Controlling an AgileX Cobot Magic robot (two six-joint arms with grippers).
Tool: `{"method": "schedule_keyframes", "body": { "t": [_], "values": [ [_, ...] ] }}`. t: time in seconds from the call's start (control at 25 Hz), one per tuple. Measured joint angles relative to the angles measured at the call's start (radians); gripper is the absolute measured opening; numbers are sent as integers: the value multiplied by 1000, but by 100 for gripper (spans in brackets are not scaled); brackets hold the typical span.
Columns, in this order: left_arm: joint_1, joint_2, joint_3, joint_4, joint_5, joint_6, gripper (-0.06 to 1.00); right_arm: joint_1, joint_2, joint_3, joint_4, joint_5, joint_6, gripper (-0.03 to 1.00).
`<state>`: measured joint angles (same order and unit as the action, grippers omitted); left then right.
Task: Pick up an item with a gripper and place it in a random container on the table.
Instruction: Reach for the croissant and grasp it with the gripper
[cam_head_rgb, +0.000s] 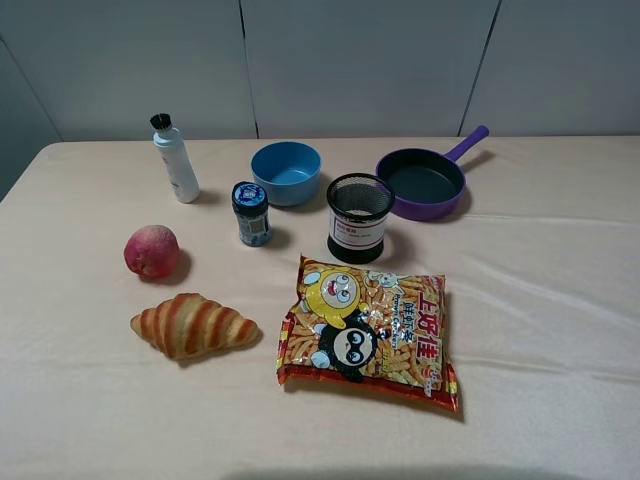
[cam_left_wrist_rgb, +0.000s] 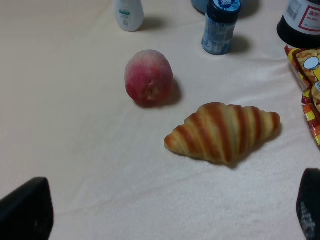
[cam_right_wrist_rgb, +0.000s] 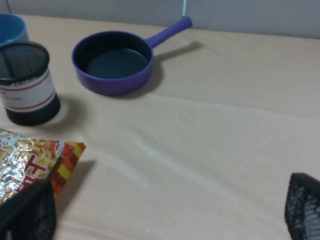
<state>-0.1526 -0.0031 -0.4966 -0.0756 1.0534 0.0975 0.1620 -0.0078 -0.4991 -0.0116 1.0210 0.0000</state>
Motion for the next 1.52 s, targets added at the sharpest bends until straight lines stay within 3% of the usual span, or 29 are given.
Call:
{"method": "schedule_keyframes", "body": {
  "t": [1.52],
  "values": [
    [0, 0, 0, 0, 0, 0, 99, 0, 0, 0, 0, 0, 0, 69]
  ]
}}
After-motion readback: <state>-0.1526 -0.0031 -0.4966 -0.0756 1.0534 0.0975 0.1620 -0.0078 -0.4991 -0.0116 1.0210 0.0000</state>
